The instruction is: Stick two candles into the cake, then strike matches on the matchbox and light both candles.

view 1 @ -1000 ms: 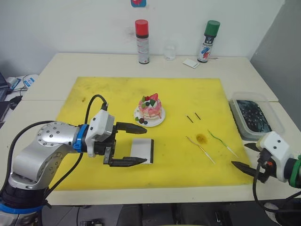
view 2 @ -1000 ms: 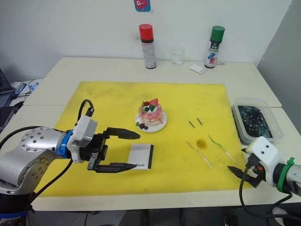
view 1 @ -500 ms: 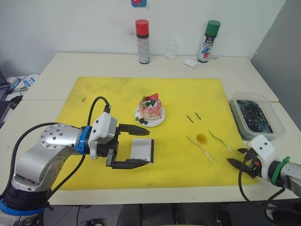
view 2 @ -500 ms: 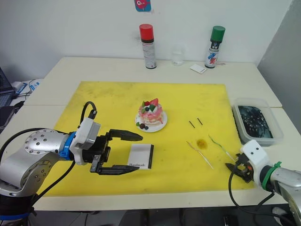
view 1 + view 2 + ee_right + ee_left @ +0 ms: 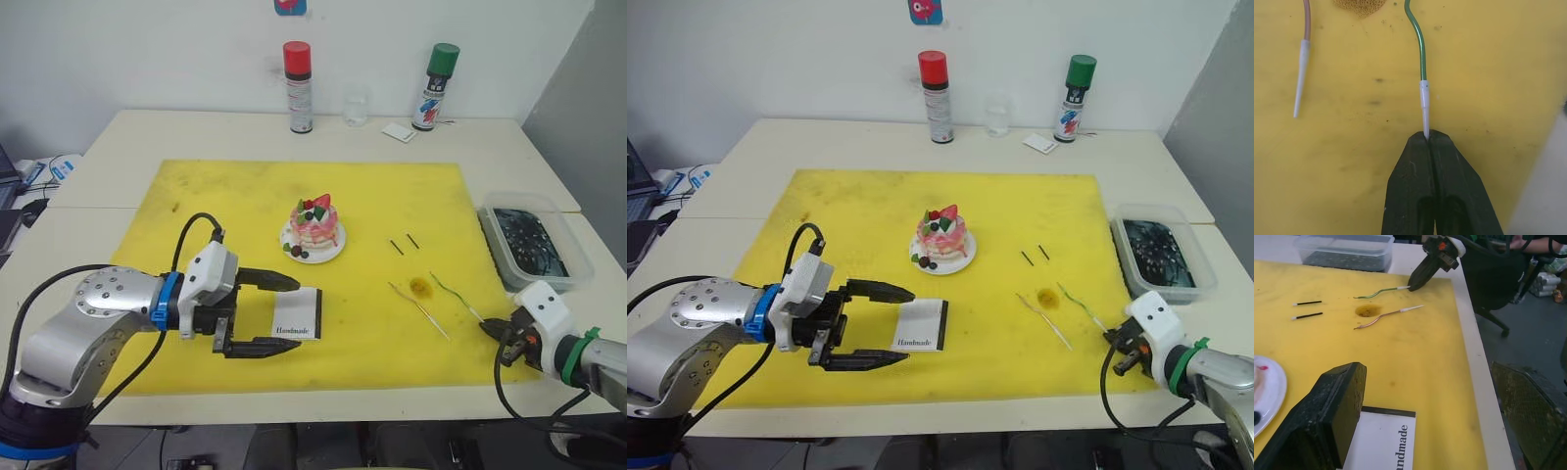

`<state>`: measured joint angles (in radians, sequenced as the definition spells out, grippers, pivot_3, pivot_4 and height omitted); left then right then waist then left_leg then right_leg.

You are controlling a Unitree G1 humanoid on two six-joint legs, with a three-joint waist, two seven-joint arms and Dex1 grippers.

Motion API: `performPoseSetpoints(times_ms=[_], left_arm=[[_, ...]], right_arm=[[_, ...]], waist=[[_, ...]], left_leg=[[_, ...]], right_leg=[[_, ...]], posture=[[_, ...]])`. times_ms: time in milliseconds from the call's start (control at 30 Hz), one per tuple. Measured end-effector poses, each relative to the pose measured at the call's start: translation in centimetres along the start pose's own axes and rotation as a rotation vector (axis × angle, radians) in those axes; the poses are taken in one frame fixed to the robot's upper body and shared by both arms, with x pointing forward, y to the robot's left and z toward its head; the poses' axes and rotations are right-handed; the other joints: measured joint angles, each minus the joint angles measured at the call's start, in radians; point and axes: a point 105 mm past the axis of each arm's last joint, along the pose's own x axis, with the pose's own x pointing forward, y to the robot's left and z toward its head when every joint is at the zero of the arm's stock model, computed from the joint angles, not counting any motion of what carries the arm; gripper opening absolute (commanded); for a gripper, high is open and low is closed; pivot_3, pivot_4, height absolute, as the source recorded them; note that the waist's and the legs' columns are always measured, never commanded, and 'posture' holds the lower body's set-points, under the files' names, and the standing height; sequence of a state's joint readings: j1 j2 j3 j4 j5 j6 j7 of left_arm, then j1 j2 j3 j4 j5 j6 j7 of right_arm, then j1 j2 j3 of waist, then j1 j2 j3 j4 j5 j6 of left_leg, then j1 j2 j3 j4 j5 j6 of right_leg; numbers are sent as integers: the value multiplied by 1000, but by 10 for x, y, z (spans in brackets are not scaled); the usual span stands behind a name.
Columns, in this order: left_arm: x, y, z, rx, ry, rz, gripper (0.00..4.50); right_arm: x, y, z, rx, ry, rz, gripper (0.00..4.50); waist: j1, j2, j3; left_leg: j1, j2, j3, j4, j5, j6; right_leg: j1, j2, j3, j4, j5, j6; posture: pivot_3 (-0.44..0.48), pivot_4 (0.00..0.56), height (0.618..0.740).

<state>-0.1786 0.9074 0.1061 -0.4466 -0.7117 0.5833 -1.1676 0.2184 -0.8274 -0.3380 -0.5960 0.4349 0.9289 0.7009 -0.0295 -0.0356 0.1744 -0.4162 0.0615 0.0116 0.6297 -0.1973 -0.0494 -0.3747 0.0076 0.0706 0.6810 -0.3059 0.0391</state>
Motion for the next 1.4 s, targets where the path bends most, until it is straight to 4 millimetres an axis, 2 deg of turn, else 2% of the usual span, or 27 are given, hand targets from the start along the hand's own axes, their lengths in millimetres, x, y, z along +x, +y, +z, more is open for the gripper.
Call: performPoseSetpoints(times_ms=[133,267,300,400,500,567,733,867,1167,1400], left_arm=[[-15,25,2,-140,-36,153,4500],[-19,54,29,-247,-165,246,4500],[-15,57,39,-273,-211,237,4500],[1,51,65,-359,-330,131,4500],[15,46,89,-420,-433,26,4500],[26,46,99,-447,-491,-10,4500],[38,44,104,-513,-542,-77,4500],[45,41,103,-535,-543,-108,4500],[45,44,101,-572,-564,-125,4500],[46,46,98,-595,-573,-132,2286]], right_arm=[[-13,3,34,-25,-112,74,26],[-14,17,88,-31,-308,200,26],[-13,24,105,-30,-376,243,26],[-7,47,141,10,-509,369,26],[-1,69,171,98,-617,509,26],[1,79,185,146,-647,582,26],[8,95,201,282,-660,719,26],[8,104,201,305,-630,765,26],[5,116,202,321,-603,821,26],[6,124,205,338,-597,845,0]], waist=[[-1,0,0],[-1,-1,1],[-2,-1,1],[-2,-1,1],[-2,-1,1],[-1,-1,1],[-1,-1,1],[-1,-1,1],[-2,-1,1],[-2,-1,1]], left_leg=[[0,1,-1,0,0,0],[0,1,-2,1,0,0],[0,0,-2,1,0,0],[-3,0,-3,0,0,0],[-8,0,-5,0,0,0],[-11,0,-6,0,0,0],[-16,0,-6,0,0,0],[-16,0,-6,0,0,0],[-16,0,-6,1,0,0],[-16,0,-6,1,0,0]], right_leg=[[0,1,-1,0,0,0],[1,2,-1,1,1,1],[0,2,-1,0,1,2],[-1,2,-1,0,1,2],[-6,2,-3,1,2,1],[-8,2,-4,1,4,-3],[-14,2,-4,2,5,-4],[-14,2,-4,2,5,-4],[-14,3,-4,3,5,-4],[-14,3,-4,3,5,-4]], posture=[[0,150,740],[0,150,740],[0,150,740],[0,150,740],[0,150,740],[0,150,740],[0,150,740],[0,150,740],[0,150,740],[0,150,740]])
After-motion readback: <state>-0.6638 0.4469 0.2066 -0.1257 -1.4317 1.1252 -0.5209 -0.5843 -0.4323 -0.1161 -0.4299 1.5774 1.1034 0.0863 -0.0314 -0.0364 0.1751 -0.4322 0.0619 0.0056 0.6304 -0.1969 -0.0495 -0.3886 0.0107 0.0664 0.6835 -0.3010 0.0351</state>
